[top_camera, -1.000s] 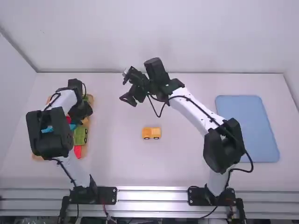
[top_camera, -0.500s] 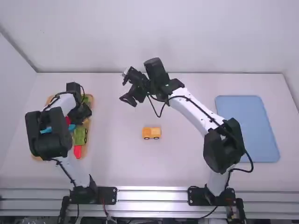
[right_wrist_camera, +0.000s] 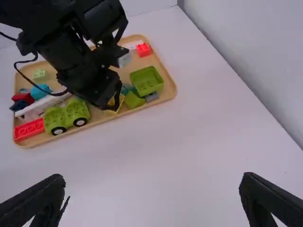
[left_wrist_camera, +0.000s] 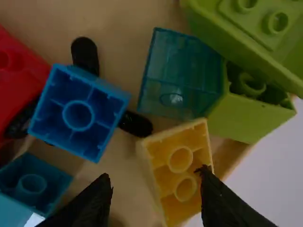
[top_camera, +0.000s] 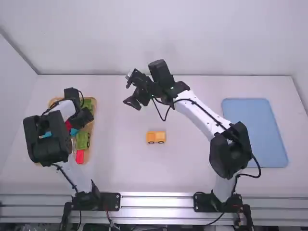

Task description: Assemble lego blocks to make yellow taxi

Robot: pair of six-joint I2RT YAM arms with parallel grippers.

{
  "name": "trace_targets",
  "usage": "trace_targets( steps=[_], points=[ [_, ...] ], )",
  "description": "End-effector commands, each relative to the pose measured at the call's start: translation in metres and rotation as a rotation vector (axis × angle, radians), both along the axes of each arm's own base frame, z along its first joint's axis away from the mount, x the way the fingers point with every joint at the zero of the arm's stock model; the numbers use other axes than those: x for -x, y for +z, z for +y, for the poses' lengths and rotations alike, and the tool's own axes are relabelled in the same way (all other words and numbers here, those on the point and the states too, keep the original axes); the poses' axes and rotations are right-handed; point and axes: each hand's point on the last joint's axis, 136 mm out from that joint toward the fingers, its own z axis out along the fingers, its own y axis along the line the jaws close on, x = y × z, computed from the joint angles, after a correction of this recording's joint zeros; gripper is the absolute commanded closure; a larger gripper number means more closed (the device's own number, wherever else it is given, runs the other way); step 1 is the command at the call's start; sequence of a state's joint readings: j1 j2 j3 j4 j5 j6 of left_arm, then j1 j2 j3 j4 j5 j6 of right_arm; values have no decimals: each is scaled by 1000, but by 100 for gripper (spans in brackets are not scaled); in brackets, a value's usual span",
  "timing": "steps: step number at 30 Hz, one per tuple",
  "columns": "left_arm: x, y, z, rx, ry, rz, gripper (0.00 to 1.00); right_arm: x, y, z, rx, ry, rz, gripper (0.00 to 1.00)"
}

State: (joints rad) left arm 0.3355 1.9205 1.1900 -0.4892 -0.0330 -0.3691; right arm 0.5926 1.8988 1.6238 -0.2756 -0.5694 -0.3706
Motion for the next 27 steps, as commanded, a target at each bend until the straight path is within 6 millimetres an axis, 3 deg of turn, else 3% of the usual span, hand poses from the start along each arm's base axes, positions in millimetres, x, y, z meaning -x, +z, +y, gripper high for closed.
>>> trace_targets(
  steps=[1, 10, 15, 27],
  points=[
    [3, -5, -8, 29, 9, 14, 52, 0, 2, 3, -6, 7, -3, 2],
    [7, 17, 1, -3, 29, 79, 54, -1, 3, 2, -2, 10, -21, 2],
    [-2, 36, 2, -1, 15, 70, 52, -2, 3, 2, 1, 18, -33, 2],
    [7, 8, -3, -56, -242, 101, 50, -1, 2, 2, 4, 18, -29, 2]
  ],
)
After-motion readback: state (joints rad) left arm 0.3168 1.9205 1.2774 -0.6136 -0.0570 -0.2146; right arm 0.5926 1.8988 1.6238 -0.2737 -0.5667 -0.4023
